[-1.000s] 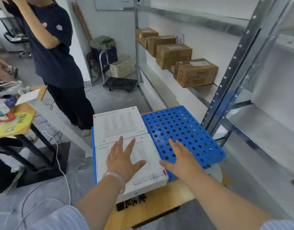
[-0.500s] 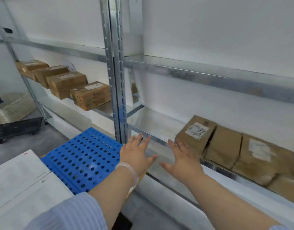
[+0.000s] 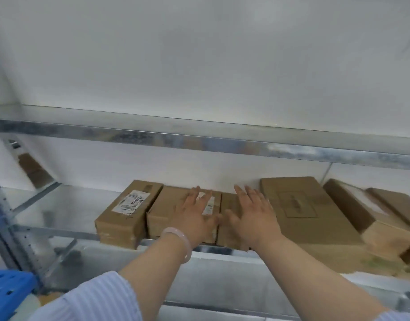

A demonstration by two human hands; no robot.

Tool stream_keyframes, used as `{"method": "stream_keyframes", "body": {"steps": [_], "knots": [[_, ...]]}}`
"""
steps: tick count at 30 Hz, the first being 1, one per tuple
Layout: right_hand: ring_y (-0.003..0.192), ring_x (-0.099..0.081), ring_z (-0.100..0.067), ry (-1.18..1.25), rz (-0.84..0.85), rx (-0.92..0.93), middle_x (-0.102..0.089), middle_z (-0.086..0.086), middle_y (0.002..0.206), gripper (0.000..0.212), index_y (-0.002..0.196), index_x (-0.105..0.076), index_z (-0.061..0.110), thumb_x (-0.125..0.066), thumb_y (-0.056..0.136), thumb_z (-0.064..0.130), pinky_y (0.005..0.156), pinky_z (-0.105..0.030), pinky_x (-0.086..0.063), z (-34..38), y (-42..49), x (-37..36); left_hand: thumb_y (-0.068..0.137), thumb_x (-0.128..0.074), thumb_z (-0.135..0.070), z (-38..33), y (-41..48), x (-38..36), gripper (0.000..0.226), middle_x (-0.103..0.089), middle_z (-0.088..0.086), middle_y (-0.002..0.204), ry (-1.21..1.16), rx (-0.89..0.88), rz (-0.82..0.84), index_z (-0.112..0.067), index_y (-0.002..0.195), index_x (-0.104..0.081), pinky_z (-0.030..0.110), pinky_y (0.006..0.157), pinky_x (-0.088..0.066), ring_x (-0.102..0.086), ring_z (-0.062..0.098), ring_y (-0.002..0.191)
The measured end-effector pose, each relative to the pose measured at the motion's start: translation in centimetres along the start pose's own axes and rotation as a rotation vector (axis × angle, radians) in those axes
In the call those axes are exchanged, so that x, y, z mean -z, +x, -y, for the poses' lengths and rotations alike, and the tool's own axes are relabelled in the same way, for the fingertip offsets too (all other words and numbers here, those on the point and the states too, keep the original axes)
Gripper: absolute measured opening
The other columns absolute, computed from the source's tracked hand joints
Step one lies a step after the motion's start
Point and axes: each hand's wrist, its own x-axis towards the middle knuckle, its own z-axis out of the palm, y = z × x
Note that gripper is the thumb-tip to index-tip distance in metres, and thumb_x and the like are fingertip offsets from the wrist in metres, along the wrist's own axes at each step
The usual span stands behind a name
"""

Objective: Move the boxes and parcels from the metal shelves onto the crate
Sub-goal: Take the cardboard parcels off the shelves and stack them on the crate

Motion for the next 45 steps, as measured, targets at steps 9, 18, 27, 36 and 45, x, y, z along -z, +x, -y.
{"method": "stream_keyframes", "body": {"steps": [9, 18, 27, 36, 45], "knots": [[0.147, -0.010, -0.025, -0.118, -0.025, -0.308, -0.017, -0.003, 0.160, 0.071, 0.151, -0.018, 0.032, -0.039, 0.091, 0.061, 0.119, -0.045, -0.011, -15.2, -1.4, 5.7, 0.081, -0.033, -0.079, -12.7, 4.3, -7.4, 0.076, 0.009, -0.010, 0.161, -0.176, -0.130, 0.249, -0.053, 0.146, -0.004, 0.048, 0.119, -0.003, 0.010, 0.021, 0.147], [0.142, -0.026, -0.030, 0.053, 0.251, -0.491, -0.013, -0.006, 0.159, 0.083, 0.152, -0.009, 0.038, -0.050, 0.085, 0.066, 0.112, -0.040, -0.027, -21.3, -0.2, 6.3, 0.072, -0.047, -0.082, -15.7, 6.7, -10.5, 0.090, 0.011, -0.006, 0.161, -0.336, 0.074, 0.442, -0.054, 0.146, -0.003, 0.046, 0.117, -0.018, -0.006, 0.027, 0.147], [0.107, -0.058, -0.020, 0.252, 0.283, -0.539, -0.050, -0.005, 0.138, 0.091, 0.153, -0.012, 0.039, -0.063, 0.081, 0.061, 0.088, -0.028, -0.047, -22.0, -0.6, 6.9, 0.076, -0.066, -0.061, -15.3, 6.0, -11.6, 0.093, -0.031, -0.006, 0.151, -0.666, 0.100, 0.433, -0.047, 0.149, -0.009, 0.038, 0.103, -0.044, -0.046, 0.018, 0.127], [0.110, -0.055, -0.017, 0.328, 0.248, -0.437, -0.046, -0.002, 0.142, 0.095, 0.152, -0.013, 0.039, -0.066, 0.077, 0.061, 0.091, -0.030, -0.048, -16.6, -1.8, 7.5, 0.077, -0.072, -0.053, -11.1, 2.5, -7.1, 0.090, -0.037, -0.009, 0.147, -0.745, 0.087, 0.293, -0.044, 0.148, -0.018, 0.032, 0.102, -0.043, -0.047, 0.013, 0.121], [0.102, -0.053, -0.010, 0.535, 0.257, -0.260, -0.046, 0.007, 0.143, 0.084, 0.148, -0.019, 0.049, -0.066, 0.079, 0.060, 0.080, -0.021, -0.045, -4.2, -2.1, 3.8, 0.076, -0.076, -0.045, 0.2, -3.2, 1.0, 0.096, -0.041, -0.012, 0.143, -0.778, 0.172, 0.126, -0.043, 0.149, -0.014, 0.024, 0.099, -0.041, -0.047, 0.009, 0.117]]}}
